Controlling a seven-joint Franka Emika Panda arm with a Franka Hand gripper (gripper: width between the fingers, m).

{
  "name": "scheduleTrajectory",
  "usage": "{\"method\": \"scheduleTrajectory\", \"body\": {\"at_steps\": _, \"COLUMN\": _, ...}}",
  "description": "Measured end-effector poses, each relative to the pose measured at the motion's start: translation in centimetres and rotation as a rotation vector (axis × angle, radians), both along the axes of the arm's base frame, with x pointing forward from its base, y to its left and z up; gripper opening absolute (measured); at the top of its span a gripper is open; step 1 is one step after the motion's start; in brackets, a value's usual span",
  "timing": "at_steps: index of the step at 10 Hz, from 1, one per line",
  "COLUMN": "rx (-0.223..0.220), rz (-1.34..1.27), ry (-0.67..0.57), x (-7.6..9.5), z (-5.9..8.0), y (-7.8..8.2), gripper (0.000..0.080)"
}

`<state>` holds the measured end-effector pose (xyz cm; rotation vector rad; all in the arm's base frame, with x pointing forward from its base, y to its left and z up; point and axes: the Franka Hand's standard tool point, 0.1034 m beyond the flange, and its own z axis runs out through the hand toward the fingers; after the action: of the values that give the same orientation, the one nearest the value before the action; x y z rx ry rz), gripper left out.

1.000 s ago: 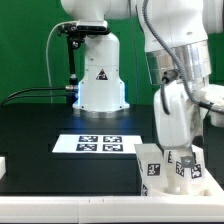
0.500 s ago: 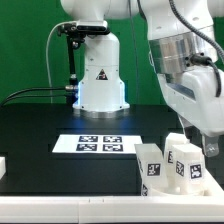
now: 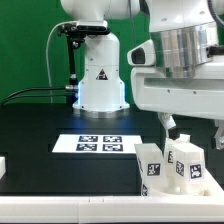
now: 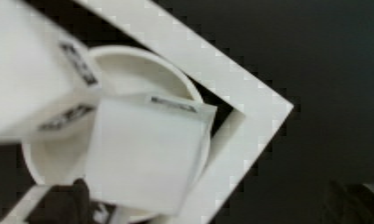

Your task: Assemble stool

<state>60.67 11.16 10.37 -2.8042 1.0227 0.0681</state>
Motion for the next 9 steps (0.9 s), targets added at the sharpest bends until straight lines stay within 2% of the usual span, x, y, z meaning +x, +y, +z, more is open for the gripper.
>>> {"method": "scheduleTrajectory", "body": {"at_steps": 5, "rx": -0.014, "rz": 0.291, "ry": -0.043, "x": -0.04, "z": -0.24, "y": -0.46, "gripper": 0.0649}}
{"method": "scheduleTrajectory", "body": {"at_steps": 7, "rx": -0.075, "rz": 0.665, "ry": -0.074, "x": 0.0, "z": -0.36, "y": -0.3, "gripper": 0.0649}}
{"method": "scheduleTrajectory", "body": {"at_steps": 8, "rx": -0.088, "rz": 0.73, "ry": -0.081, "x": -0.07, "z": -0.42, "y": 0.25, "gripper": 0.0649}}
{"method": "scheduleTrajectory", "body": {"at_steps": 9, "rx": -0.09, "rz": 0.775, "ry": -0.086, "x": -0.04, "z": -0.43, "y": 0.09, "gripper": 0.0649}}
